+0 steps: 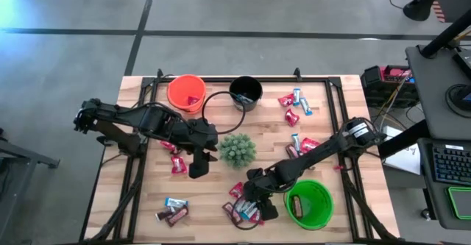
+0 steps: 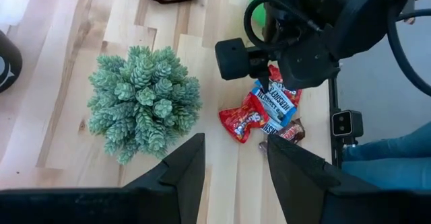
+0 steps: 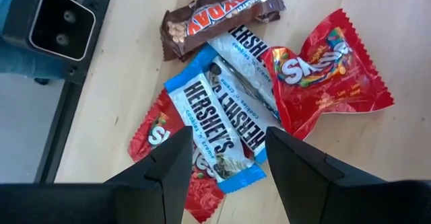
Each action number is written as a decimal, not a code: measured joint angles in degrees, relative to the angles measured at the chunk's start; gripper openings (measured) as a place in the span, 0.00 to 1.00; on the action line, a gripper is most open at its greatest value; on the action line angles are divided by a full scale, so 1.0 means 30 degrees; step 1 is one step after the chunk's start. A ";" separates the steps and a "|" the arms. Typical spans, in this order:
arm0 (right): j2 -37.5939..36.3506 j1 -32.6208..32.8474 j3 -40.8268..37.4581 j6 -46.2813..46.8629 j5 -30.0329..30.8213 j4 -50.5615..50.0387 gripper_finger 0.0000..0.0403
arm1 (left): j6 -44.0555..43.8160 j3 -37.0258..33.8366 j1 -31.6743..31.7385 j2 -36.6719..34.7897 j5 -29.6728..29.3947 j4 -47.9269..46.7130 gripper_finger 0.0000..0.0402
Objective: Organize candy in baskets
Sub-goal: Put the white chocolate bar into the black bucket, then put the red candy into the orange bucket
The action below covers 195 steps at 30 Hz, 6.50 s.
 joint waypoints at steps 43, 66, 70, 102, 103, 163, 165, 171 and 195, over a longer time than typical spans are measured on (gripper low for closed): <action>-0.0015 0.0619 -0.2398 -0.0044 -0.0302 0.1943 0.44 | -0.0073 0.0000 0.0007 0.0003 -0.0007 0.0000 0.35; -0.0015 0.0495 -0.2710 -0.1071 -0.0157 0.3467 0.44 | -0.0045 0.0000 0.0007 0.0000 -0.0007 0.0000 0.35; -0.0015 0.0491 -0.2794 -0.1467 -0.0142 0.3846 0.44 | -0.0015 0.0000 0.0007 0.0003 -0.0007 0.0000 0.35; -0.0275 0.0422 0.0089 -0.1019 -0.0591 -0.0553 0.02 | -0.0006 0.0000 0.0002 -0.0002 -0.0007 -0.0141 0.35; -0.0434 0.0415 0.0175 -0.1005 -0.0485 -0.0718 0.02 | -0.0046 0.0000 0.0007 -0.0001 -0.0007 -0.0195 0.35; -0.6557 -1.7189 0.1319 -0.2409 0.1483 -0.1422 0.02 | 0.2628 0.0000 0.0022 -0.1300 0.0335 -0.3990 0.35; -0.6550 -1.7400 0.1319 -0.2207 0.1456 -0.1423 0.02 | 0.2723 0.0000 0.0022 -0.1298 0.0335 -0.3989 0.35; -0.6528 -1.7515 0.1297 -0.2208 0.1354 -0.0688 0.02 | 0.2725 0.0000 0.0044 -0.1300 0.0328 -0.3846 0.35; -0.5906 -1.8589 0.3147 -0.1308 0.0492 -0.3518 0.28 | 0.3016 0.0000 0.0182 -0.1402 -0.1756 -0.4506 0.36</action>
